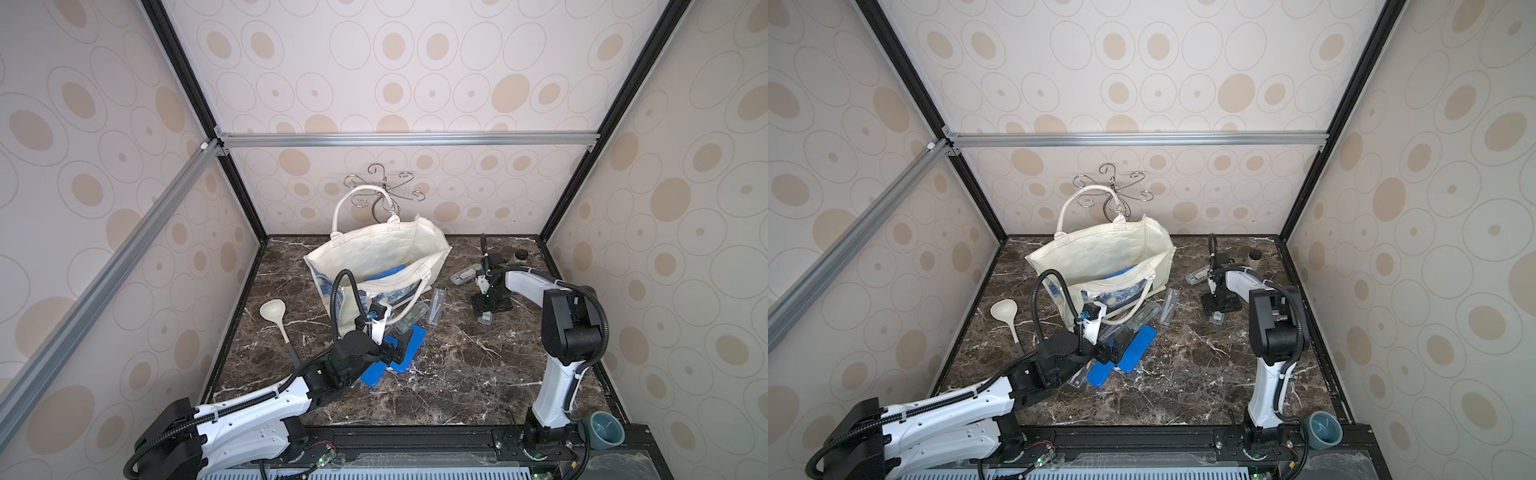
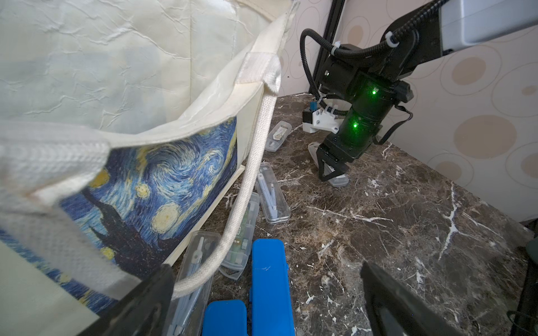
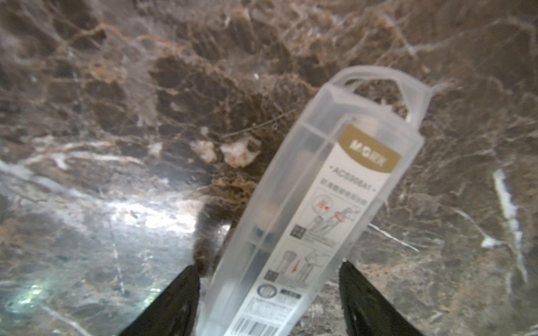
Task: Put the compass set into the canvas bag
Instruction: Pick up the compass set at the center of the board.
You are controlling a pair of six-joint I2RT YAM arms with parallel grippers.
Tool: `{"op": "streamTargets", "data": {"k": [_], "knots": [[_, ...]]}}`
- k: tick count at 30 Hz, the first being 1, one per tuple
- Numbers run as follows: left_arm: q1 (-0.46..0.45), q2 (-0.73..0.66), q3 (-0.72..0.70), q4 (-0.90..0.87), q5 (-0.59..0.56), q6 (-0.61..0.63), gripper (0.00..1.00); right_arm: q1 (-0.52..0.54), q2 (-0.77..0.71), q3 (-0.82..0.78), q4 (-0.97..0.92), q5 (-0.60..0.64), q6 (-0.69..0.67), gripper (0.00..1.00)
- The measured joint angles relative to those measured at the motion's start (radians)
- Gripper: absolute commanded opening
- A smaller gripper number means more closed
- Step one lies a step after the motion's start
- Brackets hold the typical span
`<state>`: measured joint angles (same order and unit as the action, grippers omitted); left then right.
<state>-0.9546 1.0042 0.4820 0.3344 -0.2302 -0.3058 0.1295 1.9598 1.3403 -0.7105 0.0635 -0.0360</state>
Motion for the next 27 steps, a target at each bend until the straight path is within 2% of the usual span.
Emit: {"op": "streamTargets", "data": {"k": [14,27], "knots": [[0.0,-0.002,0.0,-0.001,-0.001,0.007,1.0,-0.004,0.0,-0.012,0.028,-0.058,0.058,0.52],[0.0,-0.002,0.0,-0.001,-0.007,0.007,1.0,-0.005,-0.028,-0.047,0.064,-0.081,0.065,0.47]]}}
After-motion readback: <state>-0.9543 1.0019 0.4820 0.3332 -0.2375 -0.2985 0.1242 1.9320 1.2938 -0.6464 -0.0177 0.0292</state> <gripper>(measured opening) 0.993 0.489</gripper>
